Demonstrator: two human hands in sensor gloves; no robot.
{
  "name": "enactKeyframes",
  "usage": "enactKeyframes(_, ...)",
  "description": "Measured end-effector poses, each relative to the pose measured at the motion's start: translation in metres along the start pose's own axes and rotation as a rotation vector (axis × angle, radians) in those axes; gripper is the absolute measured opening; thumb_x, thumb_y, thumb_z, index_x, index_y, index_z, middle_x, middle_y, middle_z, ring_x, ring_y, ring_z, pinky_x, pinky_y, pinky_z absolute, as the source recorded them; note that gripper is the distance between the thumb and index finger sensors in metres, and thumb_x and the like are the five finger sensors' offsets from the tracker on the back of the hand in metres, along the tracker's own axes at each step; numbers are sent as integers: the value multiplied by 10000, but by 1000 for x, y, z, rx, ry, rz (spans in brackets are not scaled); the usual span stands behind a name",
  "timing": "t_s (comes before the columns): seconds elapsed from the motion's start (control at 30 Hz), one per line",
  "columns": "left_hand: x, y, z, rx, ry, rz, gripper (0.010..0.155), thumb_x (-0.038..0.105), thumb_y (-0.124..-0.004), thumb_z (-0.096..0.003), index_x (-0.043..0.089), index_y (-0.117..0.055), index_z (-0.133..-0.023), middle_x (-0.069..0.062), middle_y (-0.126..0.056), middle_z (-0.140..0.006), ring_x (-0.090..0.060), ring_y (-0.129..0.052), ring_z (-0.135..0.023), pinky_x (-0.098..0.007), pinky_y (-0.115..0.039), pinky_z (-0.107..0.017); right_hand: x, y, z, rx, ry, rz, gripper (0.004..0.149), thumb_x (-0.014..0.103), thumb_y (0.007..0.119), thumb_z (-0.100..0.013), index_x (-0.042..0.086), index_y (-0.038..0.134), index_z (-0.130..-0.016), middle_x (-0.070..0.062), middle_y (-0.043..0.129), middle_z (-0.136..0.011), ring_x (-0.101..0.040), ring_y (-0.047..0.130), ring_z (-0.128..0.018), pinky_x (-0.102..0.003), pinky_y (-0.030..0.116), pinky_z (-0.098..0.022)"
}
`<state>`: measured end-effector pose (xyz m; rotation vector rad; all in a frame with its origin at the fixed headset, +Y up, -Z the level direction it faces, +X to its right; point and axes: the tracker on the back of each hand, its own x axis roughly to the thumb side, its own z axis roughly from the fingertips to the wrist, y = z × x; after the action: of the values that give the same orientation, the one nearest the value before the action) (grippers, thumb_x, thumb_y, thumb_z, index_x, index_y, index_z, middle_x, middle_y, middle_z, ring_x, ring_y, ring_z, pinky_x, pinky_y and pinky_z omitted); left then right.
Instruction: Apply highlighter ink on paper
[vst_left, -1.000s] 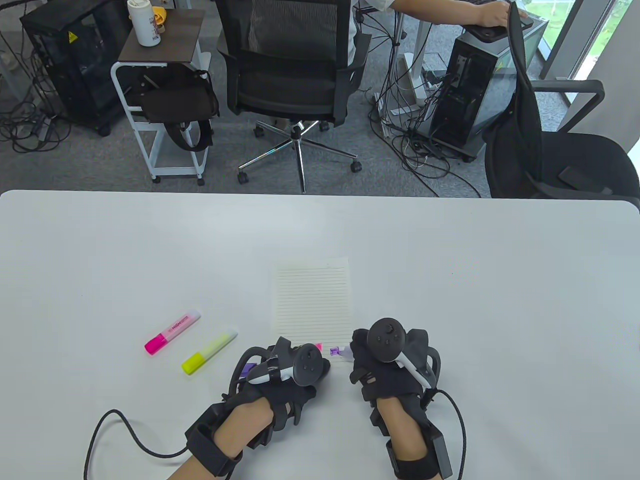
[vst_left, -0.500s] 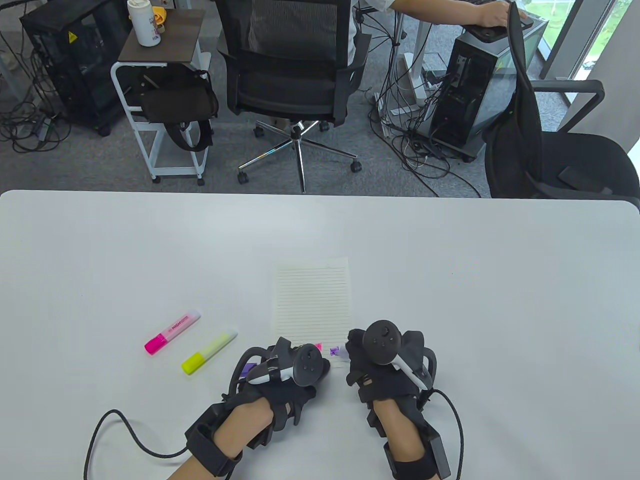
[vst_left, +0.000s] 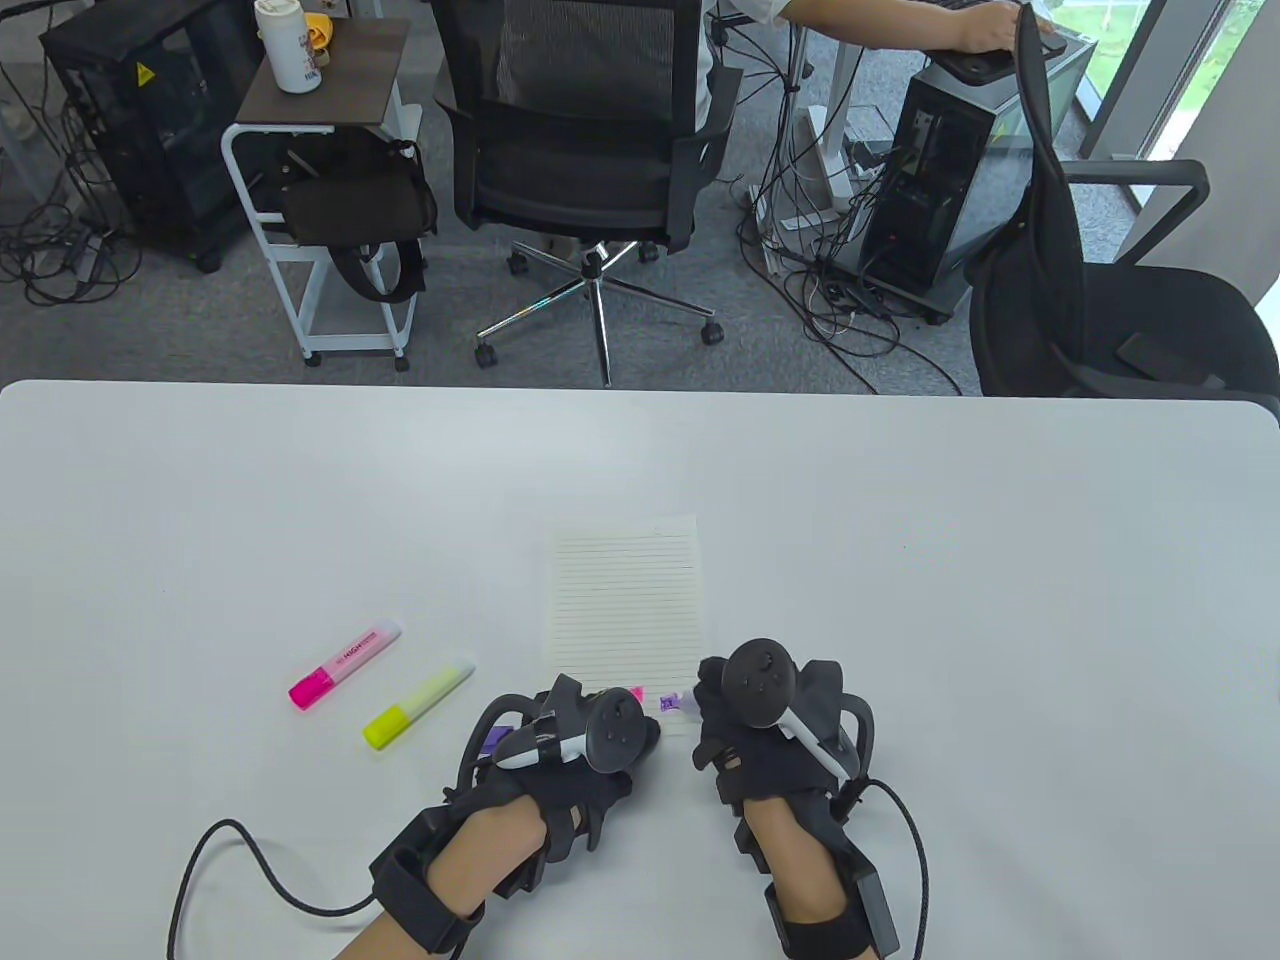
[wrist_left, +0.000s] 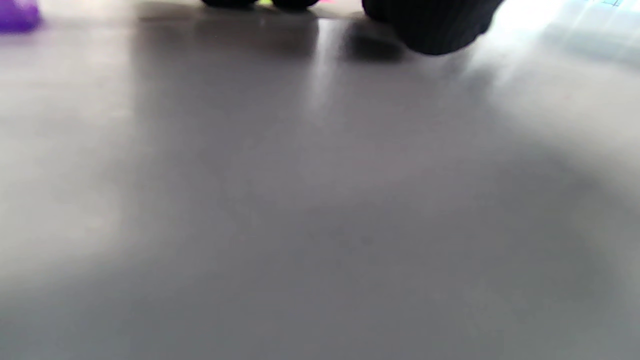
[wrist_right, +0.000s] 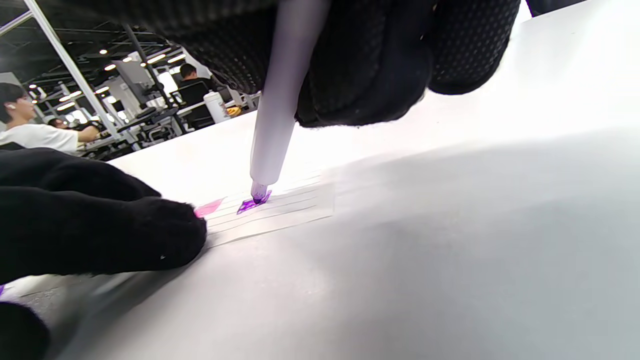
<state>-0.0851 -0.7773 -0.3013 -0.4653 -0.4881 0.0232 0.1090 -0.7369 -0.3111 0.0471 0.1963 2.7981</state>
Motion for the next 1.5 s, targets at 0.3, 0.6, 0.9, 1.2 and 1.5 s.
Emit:
enactKeyframes(0.3,0,0,0,-1,0,0,648,484,-685,-471,442,-423,-1063,-6,-302,-1113,-340,-435,-985,-639,-366,-745,1,-1,0,4,9,6,364,355,789,-612,231,775,-953,-95,918,-787,-299,938,-487,-567,711,-635)
enactKeyframes(0.6,0,0,0,-1,0,0,648,484,-685,-471,441,-424,-1063,-6,-302,-1112,-340,-436,-984,-639,-365,-746,4,1,0,5,5,5,363,356,788,-614,234,773,-955,-93,917,-794,-300,939,-496,-567,709,-636)
enactKeyframes(0.9,0,0,0,-1,0,0,648,484,-685,-471,442,-423,-1062,-7,-302,-1112,-340,-435,-984,-639,-365,-746,4,2,1,9,-6,13,367,365,784,-615,242,766,-960,-82,914,-802,-296,940,-507,-563,709,-638)
enactKeyframes(1.2,0,0,0,-1,0,0,648,484,-685,-471,441,-424,-1063,-6,-301,-1112,-339,-436,-984,-639,-367,-745,6,3,1,18,-35,-27,364,357,792,-614,230,775,-954,-95,919,-789,-300,938,-492,-565,710,-633)
enactKeyframes(1.5,0,0,0,0,0,0,648,483,-685,-471,441,-424,-1062,-6,-300,-1112,-339,-435,-984,-638,-366,-745,4,0,2,8,-27,-14,362,359,792,-613,231,777,-952,-91,922,-783,-296,939,-488,-563,711,-635)
